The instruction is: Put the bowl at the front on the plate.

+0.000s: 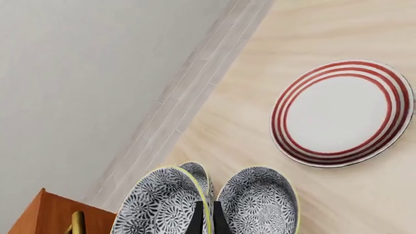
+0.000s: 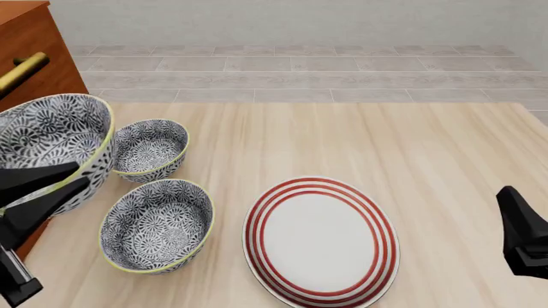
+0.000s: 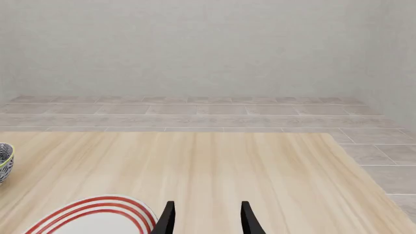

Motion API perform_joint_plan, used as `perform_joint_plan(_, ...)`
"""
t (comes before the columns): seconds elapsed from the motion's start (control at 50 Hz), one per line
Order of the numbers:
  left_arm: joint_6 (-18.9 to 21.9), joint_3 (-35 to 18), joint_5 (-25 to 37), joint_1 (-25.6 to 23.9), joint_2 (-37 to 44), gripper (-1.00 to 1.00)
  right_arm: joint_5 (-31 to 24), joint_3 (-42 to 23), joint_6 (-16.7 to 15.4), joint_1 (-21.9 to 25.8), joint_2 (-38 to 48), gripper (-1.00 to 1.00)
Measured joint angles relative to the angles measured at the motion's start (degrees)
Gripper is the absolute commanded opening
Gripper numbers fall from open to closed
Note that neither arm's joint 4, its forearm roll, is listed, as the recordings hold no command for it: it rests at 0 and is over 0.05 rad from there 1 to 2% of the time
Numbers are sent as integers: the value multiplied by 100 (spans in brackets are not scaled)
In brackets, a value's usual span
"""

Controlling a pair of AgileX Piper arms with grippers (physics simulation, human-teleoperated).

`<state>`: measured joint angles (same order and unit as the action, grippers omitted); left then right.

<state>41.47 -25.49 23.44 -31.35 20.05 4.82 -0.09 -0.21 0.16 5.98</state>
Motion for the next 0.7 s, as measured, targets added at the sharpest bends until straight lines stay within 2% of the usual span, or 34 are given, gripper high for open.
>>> perform_joint_plan(0.42, -54, -405, -184, -650, 596, -100, -50, 3, -34, 12, -58, 100)
perform_joint_plan(0.7, -118, -616, -572, -1276, 1190, -100, -36, 1, -59, 19, -36, 100)
